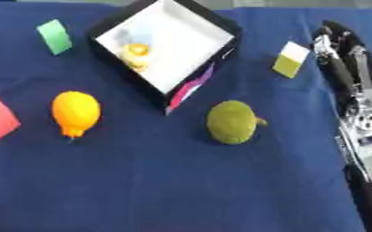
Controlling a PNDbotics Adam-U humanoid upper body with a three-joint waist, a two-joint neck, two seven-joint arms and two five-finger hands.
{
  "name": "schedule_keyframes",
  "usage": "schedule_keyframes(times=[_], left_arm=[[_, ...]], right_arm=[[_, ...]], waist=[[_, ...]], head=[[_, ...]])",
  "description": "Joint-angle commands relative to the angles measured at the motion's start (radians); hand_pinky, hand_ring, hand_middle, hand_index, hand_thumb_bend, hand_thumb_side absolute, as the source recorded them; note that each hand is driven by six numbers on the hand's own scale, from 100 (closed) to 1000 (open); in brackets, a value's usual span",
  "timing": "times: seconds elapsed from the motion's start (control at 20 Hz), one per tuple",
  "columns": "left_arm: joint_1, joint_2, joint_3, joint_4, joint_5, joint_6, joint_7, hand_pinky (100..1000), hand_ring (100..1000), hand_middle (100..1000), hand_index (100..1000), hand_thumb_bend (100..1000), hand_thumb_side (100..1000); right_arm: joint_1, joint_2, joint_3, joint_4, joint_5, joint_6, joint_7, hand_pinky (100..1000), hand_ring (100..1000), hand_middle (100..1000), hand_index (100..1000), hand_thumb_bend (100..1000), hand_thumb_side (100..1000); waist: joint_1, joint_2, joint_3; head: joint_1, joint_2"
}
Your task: Pick up objects on the table and place them in the box.
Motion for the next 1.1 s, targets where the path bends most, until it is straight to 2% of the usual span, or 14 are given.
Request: schedule_keyframes(times=[0.05, 0.4, 0.7, 0.9, 1.0, 1.1], left_arm=[[-0.014, 0.027, 0.003, -0.010, -0.002, -0.002, -0.003, 692, 819, 880, 823, 114, 684], [-0.014, 0.027, 0.003, -0.010, -0.002, -0.002, -0.003, 693, 819, 881, 823, 114, 684], [-0.033, 0.042, -0.005, -0.028, -0.009, 0.011, -0.012, 708, 833, 885, 826, 110, 662], [-0.032, 0.149, -0.035, -0.068, -0.041, 0.091, -0.053, 733, 853, 896, 836, 100, 609], [-0.024, 0.227, -0.056, -0.089, -0.043, 0.150, -0.084, 736, 854, 897, 843, 100, 573], [-0.003, 0.337, -0.088, -0.108, -0.042, 0.214, -0.137, 746, 856, 897, 851, 100, 530]], right_arm=[[-0.013, -0.019, -0.005, -0.011, 0.000, -0.002, 0.001, 977, 768, 725, 857, 100, 628], [-0.013, -0.019, -0.005, -0.011, 0.000, -0.001, 0.001, 977, 768, 725, 857, 100, 629], [-0.010, -0.022, -0.012, -0.012, -0.001, -0.002, -0.006, 977, 767, 725, 857, 100, 626], [-0.002, -0.033, -0.016, -0.013, 0.000, -0.002, -0.010, 977, 767, 725, 857, 100, 625], [0.002, -0.038, -0.016, -0.012, 0.002, -0.001, -0.010, 977, 767, 725, 857, 100, 626], [0.006, -0.046, -0.017, -0.012, 0.004, 0.000, -0.011, 977, 767, 725, 857, 100, 627]], waist=[[0.006, -0.039, -0.001], [0.006, -0.039, -0.002], [0.010, -0.037, -0.025], [0.017, -0.040, -0.027], [0.021, -0.040, -0.026], [0.028, -0.040, -0.025]], head=[[0.001, -0.007], [0.001, -0.007], [-0.012, -0.007], [-0.018, 0.001], [-0.021, 0.003], [-0.023, 0.007]])
